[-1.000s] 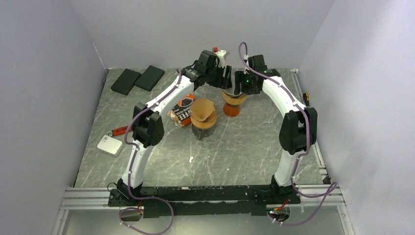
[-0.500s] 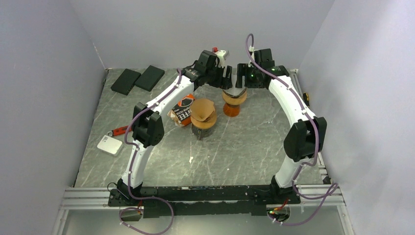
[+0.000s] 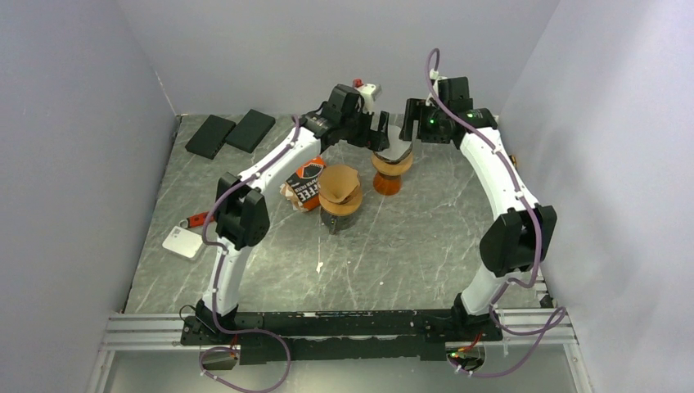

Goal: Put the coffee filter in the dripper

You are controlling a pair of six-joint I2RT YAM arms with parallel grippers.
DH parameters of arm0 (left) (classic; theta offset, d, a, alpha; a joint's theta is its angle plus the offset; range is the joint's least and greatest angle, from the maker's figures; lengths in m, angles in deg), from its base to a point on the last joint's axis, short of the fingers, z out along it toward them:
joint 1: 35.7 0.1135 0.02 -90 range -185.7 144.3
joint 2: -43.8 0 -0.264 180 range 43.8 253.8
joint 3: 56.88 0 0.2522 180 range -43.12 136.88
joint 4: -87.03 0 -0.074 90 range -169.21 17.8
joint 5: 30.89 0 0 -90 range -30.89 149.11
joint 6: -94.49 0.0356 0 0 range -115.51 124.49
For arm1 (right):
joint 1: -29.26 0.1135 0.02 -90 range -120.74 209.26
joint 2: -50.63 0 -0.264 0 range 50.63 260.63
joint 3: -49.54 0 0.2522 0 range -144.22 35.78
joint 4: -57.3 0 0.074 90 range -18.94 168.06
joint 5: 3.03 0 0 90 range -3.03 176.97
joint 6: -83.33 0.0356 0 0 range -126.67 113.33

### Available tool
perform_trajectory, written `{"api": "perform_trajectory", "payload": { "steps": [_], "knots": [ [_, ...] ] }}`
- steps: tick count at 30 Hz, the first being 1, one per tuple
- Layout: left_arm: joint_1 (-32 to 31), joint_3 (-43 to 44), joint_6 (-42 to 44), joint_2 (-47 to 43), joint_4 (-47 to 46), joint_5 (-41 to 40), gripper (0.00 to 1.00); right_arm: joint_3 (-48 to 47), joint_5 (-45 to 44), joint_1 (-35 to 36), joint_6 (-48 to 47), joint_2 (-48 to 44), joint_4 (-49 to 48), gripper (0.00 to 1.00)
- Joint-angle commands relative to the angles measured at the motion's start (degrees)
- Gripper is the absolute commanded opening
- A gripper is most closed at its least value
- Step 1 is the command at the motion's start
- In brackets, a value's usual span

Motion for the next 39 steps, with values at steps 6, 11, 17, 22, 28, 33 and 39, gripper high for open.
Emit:
{"api": "perform_trajectory", "payload": {
  "steps": [6,11,17,22,28,33,39],
  "knots": [
    [0.4,-8.6,0.4,-16.0,-12.1,5.2,1.00,2.8,9.5,-3.2,3.3,-9.6,-7.9,0.89],
    [3.1,-15.9,-0.2,-22.0,-15.1,8.1,1.00,6.1,9.3,-4.0,4.7,-14.8,-11.9,0.99],
    [11.6,-33.6,-4.7,-33.7,-23.3,14.3,1.00,12.3,7.9,-5.4,7.2,-21.2,-17.9,1.00],
    [19.7,-47.5,-4.1,-46.1,-21.5,11.1,1.00,19.4,2.4,-7.0,8.9,-27.1,-22.2,1.00],
    [27.6,-57.5,-1.9,-55.3,-12.8,2.5,0.99,24.1,-4.4,-9.3,10.4,-30.4,-22.8,1.00],
    [31.0,-65.8,-0.6,-62.0,-10.6,-5.5,1.00,30.5,-10.1,-10.1,12.4,-33.7,-24.0,1.00],
    [32.0,-74.3,0.4,-67.2,-11.7,-15.5,0.99,39.7,-18.9,-11.1,11.5,-38.8,-26.2,0.99]
  ]
}}
